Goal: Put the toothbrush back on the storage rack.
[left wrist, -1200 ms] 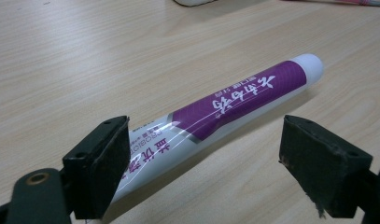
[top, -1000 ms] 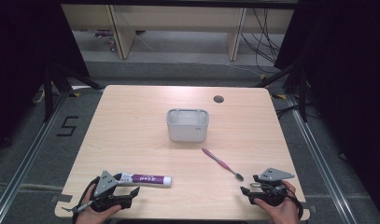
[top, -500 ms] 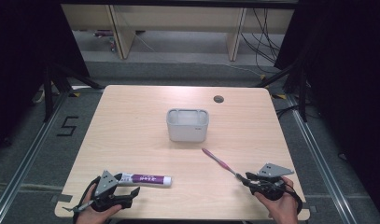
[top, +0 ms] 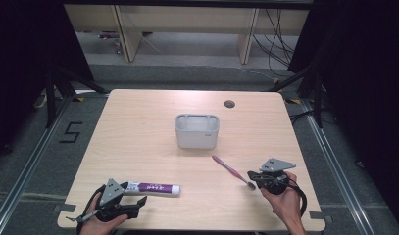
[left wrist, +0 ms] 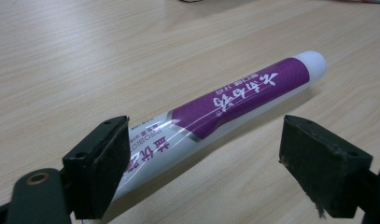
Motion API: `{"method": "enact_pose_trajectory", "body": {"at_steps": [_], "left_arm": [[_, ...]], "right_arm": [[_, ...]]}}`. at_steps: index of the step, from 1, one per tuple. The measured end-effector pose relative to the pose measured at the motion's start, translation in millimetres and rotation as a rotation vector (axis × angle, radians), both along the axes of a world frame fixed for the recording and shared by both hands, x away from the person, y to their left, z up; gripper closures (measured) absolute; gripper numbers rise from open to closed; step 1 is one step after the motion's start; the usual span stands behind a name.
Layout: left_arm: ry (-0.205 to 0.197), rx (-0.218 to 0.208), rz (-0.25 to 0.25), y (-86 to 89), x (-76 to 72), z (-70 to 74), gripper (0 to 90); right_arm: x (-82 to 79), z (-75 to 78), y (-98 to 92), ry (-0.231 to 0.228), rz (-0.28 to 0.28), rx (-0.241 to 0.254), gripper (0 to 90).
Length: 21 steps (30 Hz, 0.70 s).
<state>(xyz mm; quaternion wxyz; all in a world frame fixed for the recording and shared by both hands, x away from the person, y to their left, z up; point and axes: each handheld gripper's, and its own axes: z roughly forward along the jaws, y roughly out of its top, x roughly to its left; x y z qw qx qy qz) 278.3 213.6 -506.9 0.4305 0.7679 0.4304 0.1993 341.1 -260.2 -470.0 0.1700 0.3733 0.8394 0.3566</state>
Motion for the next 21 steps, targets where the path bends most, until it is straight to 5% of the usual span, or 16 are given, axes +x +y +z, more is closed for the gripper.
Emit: {"method": "enact_pose_trajectory", "body": {"at_steps": [4, 7, 21], "left_arm": [[0.003, 0.013, -0.004, 0.1, -0.2, 0.6, 16.1], [0.001, 0.007, 0.001, -0.4, -0.1, 0.4, 16.1], [0.007, 0.015, -0.008, -0.2, -0.2, -0.1, 16.1]], "right_arm": [[8.4, 2.2, 8.1, -0.022, 0.006, 0.001, 90.0], [13.9, 1.6, 17.3, 0.019, -0.016, 0.013, 90.0], [54.9, -7.0, 55.4, 0.060, -0.007, -0.025, 90.0]]}}
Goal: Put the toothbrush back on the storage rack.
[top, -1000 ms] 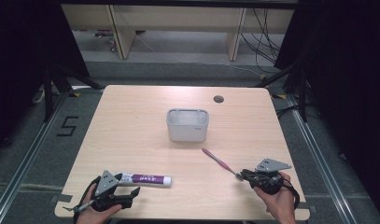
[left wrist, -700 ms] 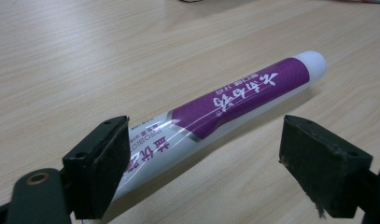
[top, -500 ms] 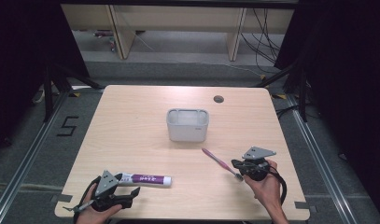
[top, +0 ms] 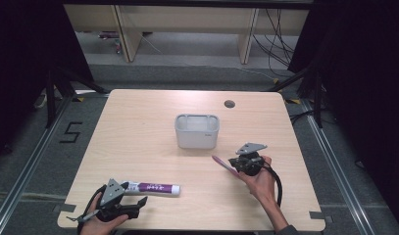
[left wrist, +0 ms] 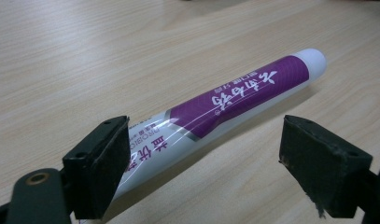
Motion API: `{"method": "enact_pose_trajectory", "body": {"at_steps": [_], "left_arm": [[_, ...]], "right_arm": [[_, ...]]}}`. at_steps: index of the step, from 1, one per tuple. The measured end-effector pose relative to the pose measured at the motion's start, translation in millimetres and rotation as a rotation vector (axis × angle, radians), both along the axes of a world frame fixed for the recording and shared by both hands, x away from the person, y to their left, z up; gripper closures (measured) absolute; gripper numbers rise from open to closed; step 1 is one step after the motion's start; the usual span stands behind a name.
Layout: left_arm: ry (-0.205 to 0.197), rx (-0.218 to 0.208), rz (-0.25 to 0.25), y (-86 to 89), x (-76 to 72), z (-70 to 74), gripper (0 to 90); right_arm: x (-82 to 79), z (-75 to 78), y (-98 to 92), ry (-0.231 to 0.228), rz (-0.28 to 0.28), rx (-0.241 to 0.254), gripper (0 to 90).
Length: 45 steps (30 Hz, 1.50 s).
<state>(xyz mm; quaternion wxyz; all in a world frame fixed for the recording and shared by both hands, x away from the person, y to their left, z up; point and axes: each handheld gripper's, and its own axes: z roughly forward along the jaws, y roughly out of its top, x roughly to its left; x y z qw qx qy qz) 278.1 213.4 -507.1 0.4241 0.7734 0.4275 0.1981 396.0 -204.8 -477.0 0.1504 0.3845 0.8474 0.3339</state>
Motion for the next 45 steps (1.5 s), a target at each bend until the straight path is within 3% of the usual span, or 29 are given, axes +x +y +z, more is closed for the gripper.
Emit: {"method": "enact_pose_trajectory", "body": {"at_steps": [1, 3, 6, 8, 9, 11, 17, 18, 20, 22, 25, 27, 29, 30, 31, 32, 33, 34, 36, 40, 42, 44, 45], "left_arm": [[0.000, 0.002, 0.001, 0.0, -0.3, 0.2, 16.1], [-0.001, 0.004, -0.001, 0.1, -0.3, 0.3, 16.1], [-0.001, 0.005, -0.001, 0.0, -0.3, 0.5, 16.1], [0.000, 0.007, 0.000, 0.1, -0.5, 0.7, 16.1], [-0.004, 0.000, -0.005, 0.2, 0.0, 0.2, 16.1], [-0.001, 0.003, -0.004, 0.2, -0.2, 0.7, 16.1], [-0.004, 0.003, -0.003, 0.1, -0.1, 0.9, 16.1], [-0.005, 0.004, 0.000, 0.3, -0.3, 1.1, 16.1], [-0.007, 0.003, 0.000, 0.7, -0.1, 1.0, 16.1], [-0.006, 0.004, 0.000, 0.7, -0.2, 1.0, 16.2], [-0.006, 0.004, -0.001, 0.4, -0.4, 1.4, 16.2], [-0.005, 0.004, -0.001, 0.4, -0.3, 1.4, 16.1], [-0.007, 0.005, -0.001, 0.9, -0.2, 1.2, 16.2], [-0.009, -0.006, 0.004, 0.2, -0.3, 1.1, 16.1], [-0.008, 0.003, 0.002, 0.8, -0.4, 1.5, 16.2], [-0.010, -0.008, 0.004, 0.2, -0.4, 1.3, 16.2], [-0.009, -0.008, 0.005, 0.3, -0.6, 1.4, 16.2], [-0.009, -0.008, 0.005, 0.3, -0.5, 1.4, 16.2], [-0.009, -0.007, 0.006, 0.3, -0.6, 1.4, 16.2], [-0.010, 0.001, -0.003, 1.5, -0.6, 2.2, 16.1], [-0.012, 0.001, -0.002, 1.6, -0.6, 2.2, 16.1], [-0.011, 0.001, -0.002, 1.7, -0.6, 2.2, 16.2], [-0.011, 0.001, -0.002, 1.7, -0.7, 2.3, 16.2]], "right_arm": [[3.4, -1.1, 2.1, -0.017, 0.006, -0.005, 90.0], [6.6, -0.6, 7.9, 0.006, -0.014, -0.012, 90.0], [12.1, -1.4, 10.6, -0.012, 0.001, -0.018, 90.0], [19.1, -2.9, 16.7, -0.005, 0.012, -0.060, 90.0], [18.1, -4.6, 20.9, 0.027, -0.014, -0.035, 90.0], [22.6, -4.9, 22.4, 0.027, 0.006, -0.073, 90.0], [30.9, -8.3, 28.7, 0.051, -0.006, -0.087, 90.0], [33.0, -9.6, 29.1, 0.031, 0.004, -0.100, 90.0], [34.1, -10.6, 31.0, 0.036, 0.003, -0.119, 90.0], [35.2, -12.1, 33.3, 0.050, -0.006, -0.115, 90.0], [38.2, -15.4, 35.5, 0.029, 0.004, -0.112, 90.0], [37.4, -13.5, 36.3, 0.056, 0.003, -0.124, 90.0], [38.0, -15.8, 37.8, 0.038, 0.025, -0.121, 90.0], [36.6, -15.3, 39.0, 0.054, 0.022, -0.109, 90.0], [36.7, -15.8, 39.4, 0.036, 0.026, -0.123, 89.9], [35.0, -13.5, 40.0, 0.058, 0.030, -0.127, 89.8], [34.8, -14.8, 41.2, 0.036, 0.045, -0.124, 89.7], [34.3, -13.3, 41.8, 0.042, 0.071, -0.136, 89.7], [32.5, -13.3, 43.4, 0.045, 0.074, -0.134, 89.7], [23.3, -14.4, 53.6, 0.093, 0.110, -0.132, 89.7], [20.8, -13.6, 54.7, 0.094, 0.112, -0.130, 89.7], [17.6, -13.2, 56.9, 0.075, 0.163, -0.147, 89.8], [13.2, -12.2, 58.5, 0.092, 0.131, -0.146, 89.7]]}}
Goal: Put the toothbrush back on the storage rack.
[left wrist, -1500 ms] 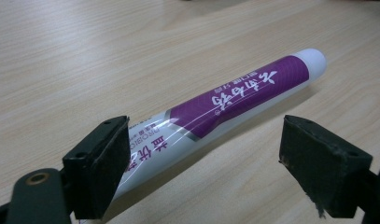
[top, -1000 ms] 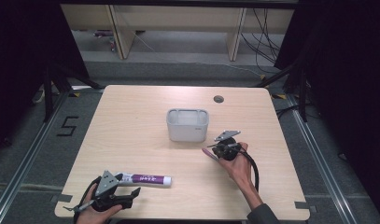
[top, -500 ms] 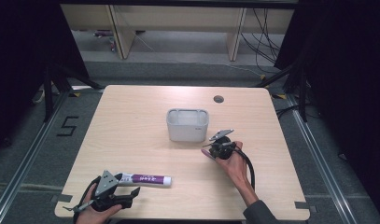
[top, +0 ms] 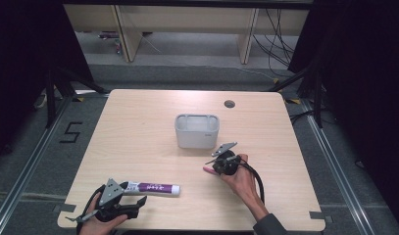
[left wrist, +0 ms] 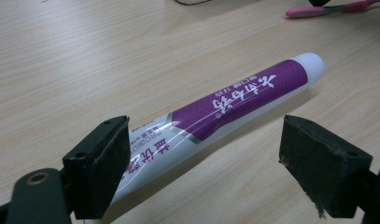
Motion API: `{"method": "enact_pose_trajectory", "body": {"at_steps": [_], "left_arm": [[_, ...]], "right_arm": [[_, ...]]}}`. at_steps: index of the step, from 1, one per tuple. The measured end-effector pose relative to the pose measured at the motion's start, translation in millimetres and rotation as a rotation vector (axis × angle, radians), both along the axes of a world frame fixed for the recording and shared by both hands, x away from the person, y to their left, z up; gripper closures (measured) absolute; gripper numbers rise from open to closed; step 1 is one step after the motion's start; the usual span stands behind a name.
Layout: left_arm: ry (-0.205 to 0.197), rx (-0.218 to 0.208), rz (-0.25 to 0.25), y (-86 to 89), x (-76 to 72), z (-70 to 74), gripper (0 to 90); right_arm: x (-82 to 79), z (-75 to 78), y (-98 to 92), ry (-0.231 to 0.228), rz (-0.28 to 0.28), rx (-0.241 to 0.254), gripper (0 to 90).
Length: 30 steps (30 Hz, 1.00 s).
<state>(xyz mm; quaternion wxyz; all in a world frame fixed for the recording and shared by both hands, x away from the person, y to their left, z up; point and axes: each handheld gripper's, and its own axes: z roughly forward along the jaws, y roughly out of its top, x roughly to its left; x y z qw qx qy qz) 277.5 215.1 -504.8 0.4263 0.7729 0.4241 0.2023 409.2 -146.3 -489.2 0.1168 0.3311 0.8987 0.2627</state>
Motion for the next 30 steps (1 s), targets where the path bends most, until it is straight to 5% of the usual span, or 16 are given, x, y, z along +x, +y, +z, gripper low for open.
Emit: {"method": "enact_pose_trajectory", "body": {"at_steps": [23, 30], "left_arm": [[-0.002, -0.001, 0.002, 0.2, 0.0, 0.0, 16.1], [0.001, 0.000, 0.005, 0.2, 0.0, -0.1, 16.2]], "right_arm": [[-60.7, 2.1, -0.4, 0.025, 0.183, -0.042, 89.6], [-75.2, 3.7, -14.5, 0.044, 0.169, -0.030, 89.6]]}}
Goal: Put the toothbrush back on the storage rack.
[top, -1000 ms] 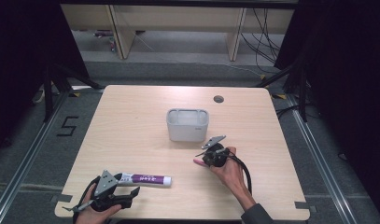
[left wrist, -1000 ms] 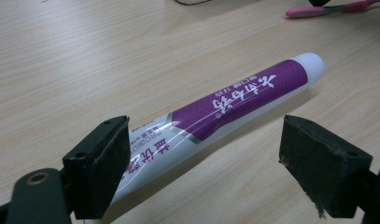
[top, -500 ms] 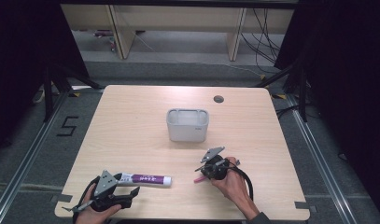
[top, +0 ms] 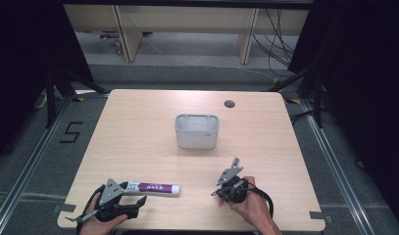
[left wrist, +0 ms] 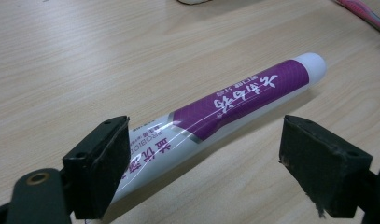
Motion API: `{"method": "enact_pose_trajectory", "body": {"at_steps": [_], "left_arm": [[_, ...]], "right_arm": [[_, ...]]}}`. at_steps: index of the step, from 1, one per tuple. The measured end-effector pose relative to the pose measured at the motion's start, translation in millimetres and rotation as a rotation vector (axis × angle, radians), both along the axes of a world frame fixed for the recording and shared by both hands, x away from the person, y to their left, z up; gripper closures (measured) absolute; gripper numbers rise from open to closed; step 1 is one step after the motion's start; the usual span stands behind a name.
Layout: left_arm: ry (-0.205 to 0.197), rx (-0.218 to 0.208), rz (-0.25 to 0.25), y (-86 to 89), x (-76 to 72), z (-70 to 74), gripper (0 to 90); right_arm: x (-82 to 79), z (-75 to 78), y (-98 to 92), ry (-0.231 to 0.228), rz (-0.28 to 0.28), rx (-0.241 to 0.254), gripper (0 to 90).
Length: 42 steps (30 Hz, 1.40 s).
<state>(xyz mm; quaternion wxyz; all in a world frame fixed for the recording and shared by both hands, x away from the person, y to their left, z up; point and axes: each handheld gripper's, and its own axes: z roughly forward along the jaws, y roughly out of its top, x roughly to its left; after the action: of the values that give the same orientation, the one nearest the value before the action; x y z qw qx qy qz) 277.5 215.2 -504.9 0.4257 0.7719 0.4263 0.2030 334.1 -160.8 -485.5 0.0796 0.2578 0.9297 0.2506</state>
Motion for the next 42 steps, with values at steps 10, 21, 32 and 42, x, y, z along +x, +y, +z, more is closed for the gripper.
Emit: {"method": "enact_pose_trajectory", "body": {"at_steps": [10, 21, 32, 42], "left_arm": [[-0.001, -0.001, -0.002, -0.3, -0.1, 0.0, 16.2], [0.002, 0.001, 0.002, -0.9, -0.2, -0.4, 16.2], [0.003, -0.004, 0.003, -2.2, 0.3, -1.0, 16.1], [0.004, -0.002, 0.001, -2.1, 0.7, -1.5, 16.4]], "right_arm": [[-15.6, -2.8, -28.2, -0.002, -0.028, -0.003, 89.6], [-18.0, 1.2, -56.9, -0.003, -0.112, 0.001, 89.2], [-1.4, 17.0, -55.8, -0.041, -0.138, -0.005, 78.1], [25.2, 17.3, -37.4, 0.001, -0.156, -0.080, 68.5]]}}
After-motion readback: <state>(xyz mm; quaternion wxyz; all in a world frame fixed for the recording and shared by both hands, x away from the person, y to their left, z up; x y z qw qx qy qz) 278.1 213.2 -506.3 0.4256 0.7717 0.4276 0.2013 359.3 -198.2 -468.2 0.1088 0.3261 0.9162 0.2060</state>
